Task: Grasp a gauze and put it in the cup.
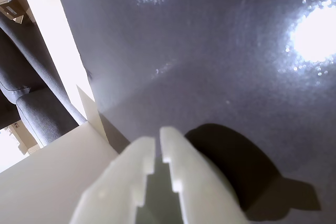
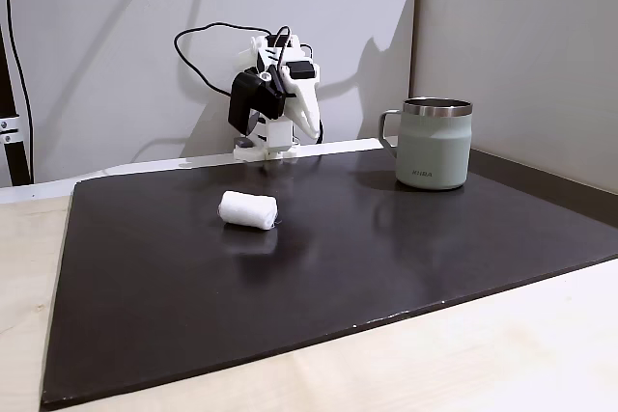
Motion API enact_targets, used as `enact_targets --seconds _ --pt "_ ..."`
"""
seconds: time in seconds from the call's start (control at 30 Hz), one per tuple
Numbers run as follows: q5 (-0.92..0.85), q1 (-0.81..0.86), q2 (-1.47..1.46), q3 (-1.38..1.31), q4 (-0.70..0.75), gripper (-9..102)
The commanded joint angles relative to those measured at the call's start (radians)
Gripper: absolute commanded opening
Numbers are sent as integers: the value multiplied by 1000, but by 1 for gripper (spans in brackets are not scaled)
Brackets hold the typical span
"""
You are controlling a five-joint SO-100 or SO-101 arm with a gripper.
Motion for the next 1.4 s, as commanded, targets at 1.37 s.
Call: enact_targets --seconds 1.37 --pt "84 -11 -249 -733 285 0"
